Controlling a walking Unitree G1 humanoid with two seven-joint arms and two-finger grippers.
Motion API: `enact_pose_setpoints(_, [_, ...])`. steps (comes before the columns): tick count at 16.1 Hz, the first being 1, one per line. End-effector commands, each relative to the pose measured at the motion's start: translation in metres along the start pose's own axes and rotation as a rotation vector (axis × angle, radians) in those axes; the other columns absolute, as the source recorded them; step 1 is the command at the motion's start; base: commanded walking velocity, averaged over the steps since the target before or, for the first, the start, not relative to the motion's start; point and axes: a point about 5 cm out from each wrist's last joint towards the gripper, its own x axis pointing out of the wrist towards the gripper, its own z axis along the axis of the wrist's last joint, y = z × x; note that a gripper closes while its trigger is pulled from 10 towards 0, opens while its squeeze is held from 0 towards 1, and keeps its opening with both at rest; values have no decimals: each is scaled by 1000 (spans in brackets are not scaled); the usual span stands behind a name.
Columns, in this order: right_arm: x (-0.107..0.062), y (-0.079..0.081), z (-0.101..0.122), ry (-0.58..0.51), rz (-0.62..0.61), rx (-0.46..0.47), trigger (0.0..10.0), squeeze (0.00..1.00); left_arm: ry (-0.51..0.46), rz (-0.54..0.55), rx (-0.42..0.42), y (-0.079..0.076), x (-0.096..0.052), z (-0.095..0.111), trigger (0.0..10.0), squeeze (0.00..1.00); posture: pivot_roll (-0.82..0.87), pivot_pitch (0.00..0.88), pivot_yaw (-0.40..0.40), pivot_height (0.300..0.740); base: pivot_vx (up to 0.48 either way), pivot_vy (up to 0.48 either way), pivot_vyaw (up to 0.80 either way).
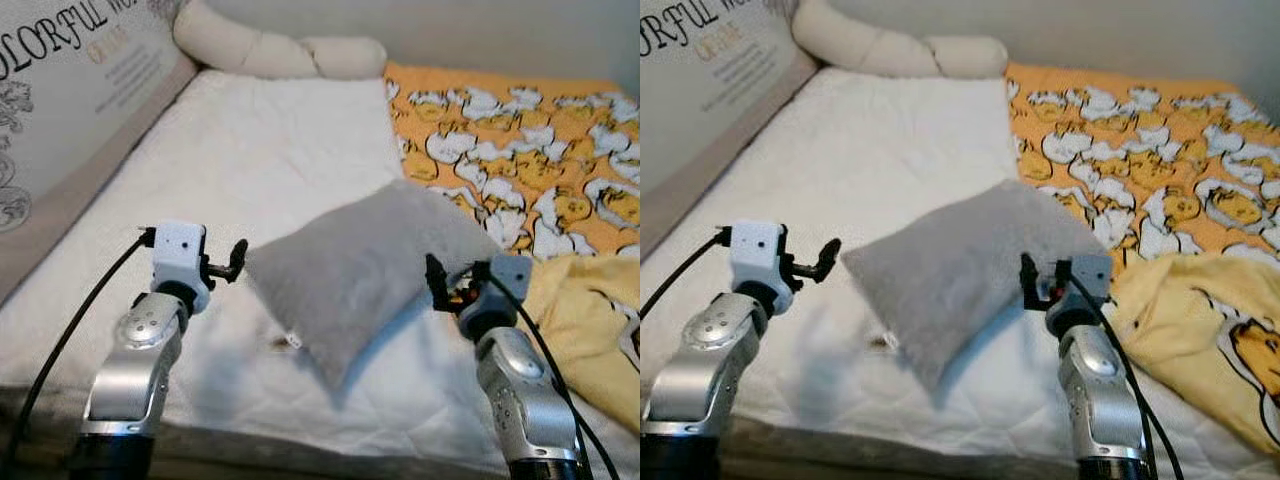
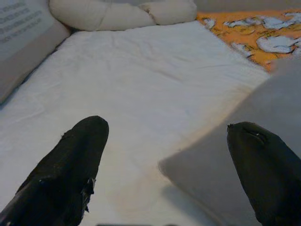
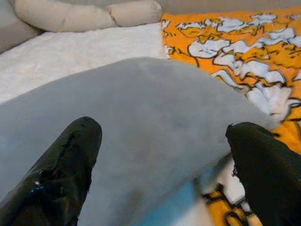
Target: Clean up the room
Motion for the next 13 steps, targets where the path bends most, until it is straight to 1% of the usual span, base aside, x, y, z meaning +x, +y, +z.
enact_pose_setpoints(1, [2, 4, 3, -14, 18, 7, 10000, 0, -12, 9, 6, 2, 1, 4, 10000, 706, 27, 0, -21, 740, 0, 0, 0])
enact_pose_setpoints(2, [2, 4, 3, -15, 16, 5, 10000, 0, -20, 10, 6, 1, 1, 4, 10000, 604, 26, 0, -21, 740, 0, 0, 0])
enact_pose_setpoints(3, [2, 3, 3, -14, 16, 4, 10000, 0, -20, 10, 7, 1, 1, 4, 10000, 537, 26, 0, -20, 740, 0, 0, 0])
enact_pose_setpoints(9, [0, 0, 3, -21, 21, 4, 10000, 0, -26, 15, 20, 2, -2, 5, 10000, 529, 29, 0, -16, 740, 0, 0, 0])
enact_pose_setpoints(10, [-1, -2, 4, -23, 18, 5, 10000, 0, -30, 17, 31, 4, -3, 6, 10000, 514, 31, 0, -19, 740, 0, 0, 0])
enact_pose_setpoints(12, [-4, -8, 5, -8, 7, -6, 10000, 0, -37, 31, 35, 15, -7, 7, 10000, 431, 31, 0, -29, 740, 0, 0, 0])
enact_pose_setpoints(13, [-7, -15, 3, 9, -1, 1, 10000, 388, -39, 34, 3, 26, -8, 6, 10000, 122, 28, 0, -35, 740, 0, 0, 0])
